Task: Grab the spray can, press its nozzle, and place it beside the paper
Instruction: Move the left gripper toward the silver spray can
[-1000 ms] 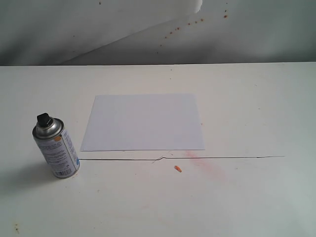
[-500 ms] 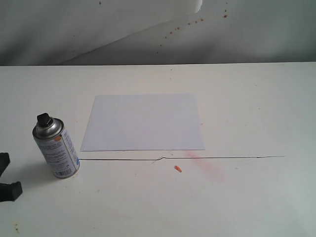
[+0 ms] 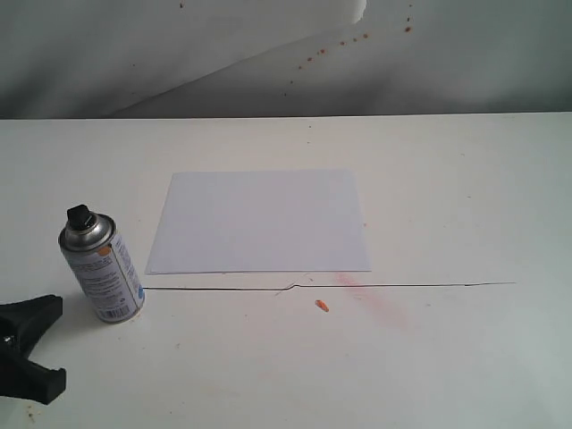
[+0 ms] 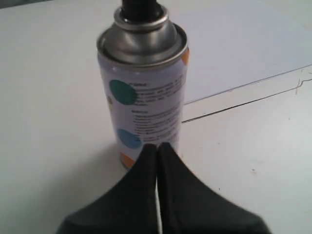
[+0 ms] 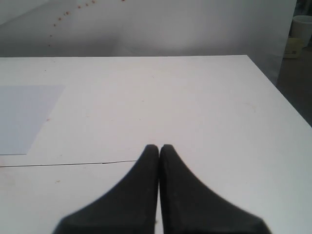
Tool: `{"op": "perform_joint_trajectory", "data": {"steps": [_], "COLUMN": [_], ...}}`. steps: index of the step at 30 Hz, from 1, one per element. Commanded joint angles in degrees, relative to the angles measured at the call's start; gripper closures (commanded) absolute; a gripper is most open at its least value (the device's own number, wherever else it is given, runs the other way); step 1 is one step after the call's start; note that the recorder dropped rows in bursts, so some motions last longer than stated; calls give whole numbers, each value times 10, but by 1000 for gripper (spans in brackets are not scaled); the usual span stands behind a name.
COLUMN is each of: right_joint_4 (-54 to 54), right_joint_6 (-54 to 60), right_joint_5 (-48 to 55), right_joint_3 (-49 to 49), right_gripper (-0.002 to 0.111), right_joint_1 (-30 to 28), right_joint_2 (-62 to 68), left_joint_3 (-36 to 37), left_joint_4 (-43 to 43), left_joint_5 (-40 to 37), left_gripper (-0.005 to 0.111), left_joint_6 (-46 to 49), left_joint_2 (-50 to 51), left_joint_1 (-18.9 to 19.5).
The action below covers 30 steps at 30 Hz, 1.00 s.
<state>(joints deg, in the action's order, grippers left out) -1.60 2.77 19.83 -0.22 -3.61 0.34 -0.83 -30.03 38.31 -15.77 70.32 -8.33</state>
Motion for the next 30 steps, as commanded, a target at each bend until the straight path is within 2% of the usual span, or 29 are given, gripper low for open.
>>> {"op": "perform_joint_trajectory", "data": {"steps": [1,4,6,8,10,25,30], "right_joint_4": [7,7,7,7,7,7,7], "right_joint_6": [0,0,0,0,0,0,0], "right_joint_5": [-3,-3,-3,-3,-3,-3,-3], "right_joint_3": [2,2,2,2,2,2,2], "right_gripper": [108,108,108,108,108,108,108], "right_joint_1": [-4,-4,-4,-4,-4,-4,-4], "right_joint_2": [-3,-3,-3,-3,-3,-3,-3], "left_joint_3": [2,2,2,2,2,-2,-2], "left_joint_4": [-9,-10,1,28,51,51,59], "left_joint_5": [36,43,43,43,43,97,113], "left_gripper": [99,74,51,23,3,3,3], "left_joint_6": [-40,-53,-56,-74,-80,-59,-45], "left_joint_2": [53,81,90,91,91,91,120], "left_joint_1": [-4,-4,-4,-4,-4,-4,-4]}}
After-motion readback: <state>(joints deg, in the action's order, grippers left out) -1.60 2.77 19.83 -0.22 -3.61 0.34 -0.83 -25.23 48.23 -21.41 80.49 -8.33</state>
